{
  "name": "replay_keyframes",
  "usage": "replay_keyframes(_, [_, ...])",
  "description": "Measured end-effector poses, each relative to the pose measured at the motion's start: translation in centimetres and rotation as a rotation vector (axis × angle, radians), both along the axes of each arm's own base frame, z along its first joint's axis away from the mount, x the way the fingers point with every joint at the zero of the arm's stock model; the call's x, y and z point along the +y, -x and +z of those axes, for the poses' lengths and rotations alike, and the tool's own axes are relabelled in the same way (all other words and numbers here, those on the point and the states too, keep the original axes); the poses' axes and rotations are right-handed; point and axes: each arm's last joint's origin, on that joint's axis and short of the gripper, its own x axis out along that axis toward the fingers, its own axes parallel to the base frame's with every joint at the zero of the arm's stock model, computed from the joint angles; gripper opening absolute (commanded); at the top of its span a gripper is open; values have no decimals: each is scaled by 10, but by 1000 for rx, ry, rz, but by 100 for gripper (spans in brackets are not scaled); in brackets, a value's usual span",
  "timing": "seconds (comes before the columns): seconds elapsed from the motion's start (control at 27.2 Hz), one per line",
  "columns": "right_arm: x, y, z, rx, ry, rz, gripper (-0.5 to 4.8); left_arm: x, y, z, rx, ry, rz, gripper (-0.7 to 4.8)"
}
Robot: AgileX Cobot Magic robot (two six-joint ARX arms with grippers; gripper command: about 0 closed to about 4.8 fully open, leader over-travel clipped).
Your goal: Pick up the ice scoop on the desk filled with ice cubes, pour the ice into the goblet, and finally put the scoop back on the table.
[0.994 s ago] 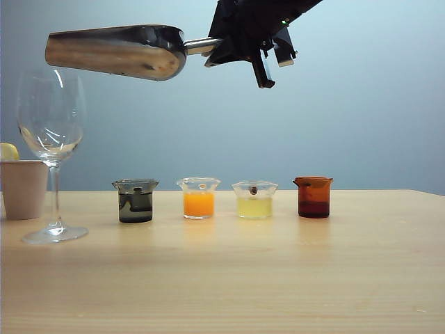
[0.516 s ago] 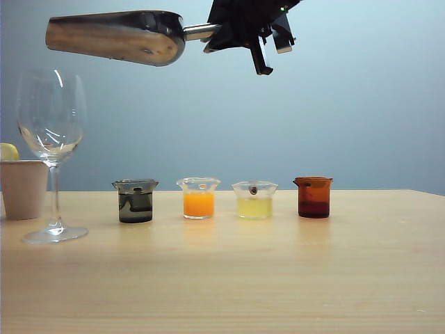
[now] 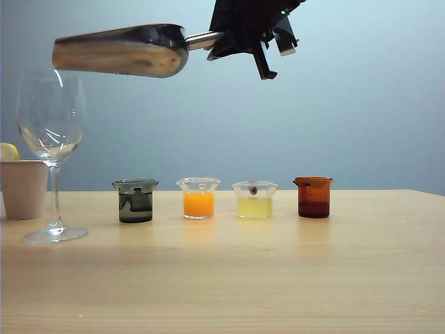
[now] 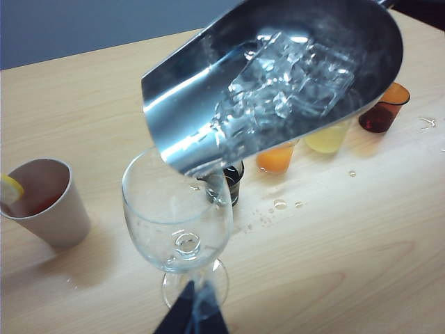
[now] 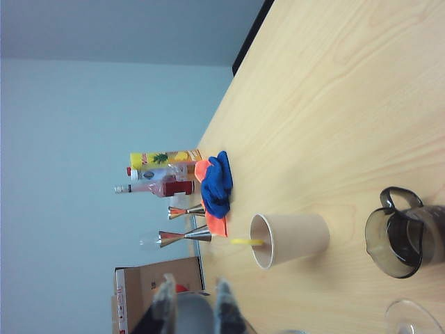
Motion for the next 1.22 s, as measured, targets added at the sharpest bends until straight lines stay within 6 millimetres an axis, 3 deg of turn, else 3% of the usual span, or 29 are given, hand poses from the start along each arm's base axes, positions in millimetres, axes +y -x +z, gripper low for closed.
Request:
replay_keyframes(1.03, [4, 2, 0, -20, 21, 7, -5, 0, 0, 0, 0, 0, 0, -5])
replay_keyframes(1.22, [4, 2, 11, -37, 17, 4, -5, 0, 0, 0, 0, 0, 0, -5])
